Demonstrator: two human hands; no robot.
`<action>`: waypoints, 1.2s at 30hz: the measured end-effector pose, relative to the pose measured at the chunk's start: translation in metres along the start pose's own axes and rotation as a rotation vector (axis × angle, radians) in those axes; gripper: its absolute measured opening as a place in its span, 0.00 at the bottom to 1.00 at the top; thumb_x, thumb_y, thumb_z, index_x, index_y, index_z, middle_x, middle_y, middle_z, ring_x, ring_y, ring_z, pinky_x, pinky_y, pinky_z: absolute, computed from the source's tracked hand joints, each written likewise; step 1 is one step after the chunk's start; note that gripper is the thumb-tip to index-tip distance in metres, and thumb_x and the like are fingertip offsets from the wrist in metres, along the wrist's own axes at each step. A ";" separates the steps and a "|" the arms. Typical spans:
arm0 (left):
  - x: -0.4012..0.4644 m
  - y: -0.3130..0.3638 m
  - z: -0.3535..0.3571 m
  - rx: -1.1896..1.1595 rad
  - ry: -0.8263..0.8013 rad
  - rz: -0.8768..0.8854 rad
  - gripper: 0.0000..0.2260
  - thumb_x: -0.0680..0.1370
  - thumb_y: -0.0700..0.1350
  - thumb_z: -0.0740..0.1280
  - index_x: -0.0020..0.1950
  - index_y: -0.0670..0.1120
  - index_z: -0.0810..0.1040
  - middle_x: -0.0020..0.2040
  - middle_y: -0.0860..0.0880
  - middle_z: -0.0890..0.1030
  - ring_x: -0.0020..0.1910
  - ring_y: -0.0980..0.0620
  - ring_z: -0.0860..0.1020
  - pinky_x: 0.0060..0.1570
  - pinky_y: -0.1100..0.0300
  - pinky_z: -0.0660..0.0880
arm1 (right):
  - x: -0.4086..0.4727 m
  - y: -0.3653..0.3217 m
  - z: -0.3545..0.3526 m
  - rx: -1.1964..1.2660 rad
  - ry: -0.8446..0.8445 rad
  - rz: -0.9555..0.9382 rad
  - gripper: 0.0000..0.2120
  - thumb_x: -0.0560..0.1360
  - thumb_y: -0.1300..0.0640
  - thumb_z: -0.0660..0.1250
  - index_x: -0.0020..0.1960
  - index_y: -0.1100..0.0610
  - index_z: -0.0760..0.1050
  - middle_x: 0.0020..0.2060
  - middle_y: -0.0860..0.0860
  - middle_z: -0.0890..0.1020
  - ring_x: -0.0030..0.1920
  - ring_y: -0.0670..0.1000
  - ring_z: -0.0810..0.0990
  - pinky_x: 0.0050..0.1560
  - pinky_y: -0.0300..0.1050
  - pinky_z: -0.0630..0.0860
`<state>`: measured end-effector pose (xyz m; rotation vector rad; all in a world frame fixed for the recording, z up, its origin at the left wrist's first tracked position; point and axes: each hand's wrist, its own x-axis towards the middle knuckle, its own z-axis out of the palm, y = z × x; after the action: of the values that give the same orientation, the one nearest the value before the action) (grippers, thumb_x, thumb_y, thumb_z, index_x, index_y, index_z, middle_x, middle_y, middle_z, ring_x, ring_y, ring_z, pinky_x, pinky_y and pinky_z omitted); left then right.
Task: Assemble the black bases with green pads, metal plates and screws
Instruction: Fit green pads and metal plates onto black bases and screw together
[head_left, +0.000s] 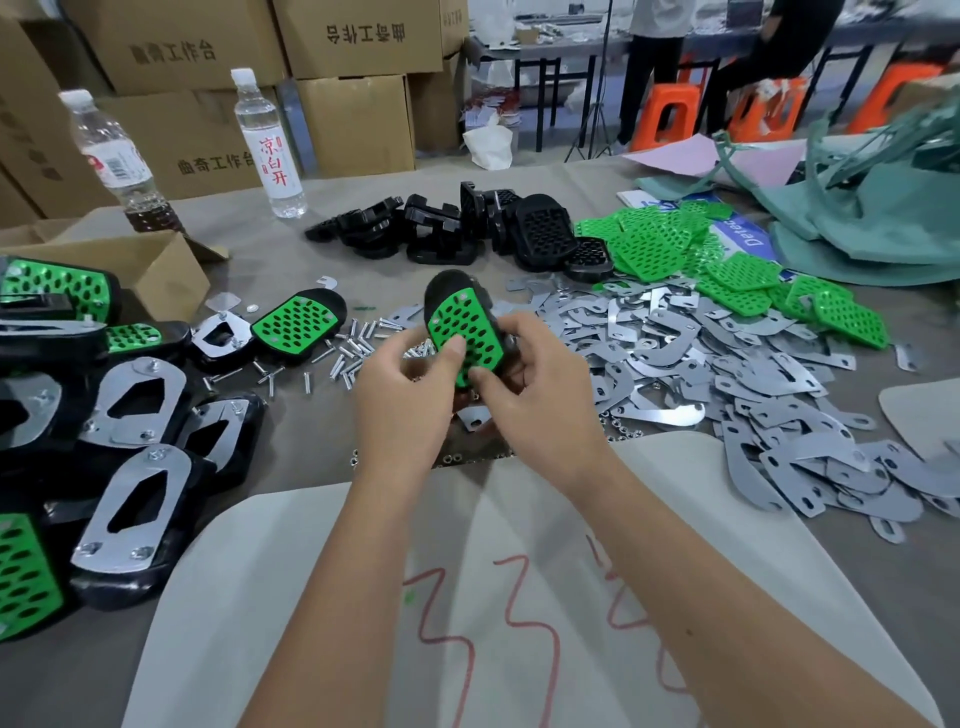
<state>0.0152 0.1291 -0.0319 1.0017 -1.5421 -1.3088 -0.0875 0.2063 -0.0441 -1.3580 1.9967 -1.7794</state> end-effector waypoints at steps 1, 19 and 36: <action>-0.001 0.004 0.000 0.022 0.007 0.006 0.10 0.75 0.57 0.72 0.48 0.52 0.83 0.39 0.51 0.87 0.41 0.51 0.86 0.46 0.48 0.83 | 0.000 -0.002 -0.004 -0.073 -0.030 -0.074 0.16 0.74 0.64 0.74 0.59 0.51 0.77 0.38 0.39 0.81 0.35 0.43 0.80 0.38 0.37 0.75; -0.022 0.023 0.081 -0.459 -0.202 -0.583 0.11 0.82 0.37 0.65 0.63 0.40 0.79 0.54 0.40 0.87 0.54 0.40 0.86 0.48 0.47 0.85 | -0.009 -0.002 -0.145 -0.665 -0.114 0.048 0.11 0.77 0.54 0.72 0.59 0.51 0.80 0.43 0.47 0.82 0.41 0.49 0.77 0.49 0.50 0.78; -0.037 0.023 0.127 -0.598 -0.300 -0.713 0.06 0.80 0.28 0.63 0.54 0.34 0.77 0.43 0.37 0.86 0.44 0.39 0.86 0.36 0.48 0.85 | 0.019 0.029 -0.222 -0.680 0.272 0.387 0.09 0.77 0.55 0.76 0.40 0.56 0.81 0.33 0.50 0.82 0.37 0.54 0.82 0.39 0.48 0.76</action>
<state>-0.0945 0.2054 -0.0234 1.0133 -0.8796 -2.3297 -0.2530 0.3499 0.0035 -0.7645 2.9346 -1.2043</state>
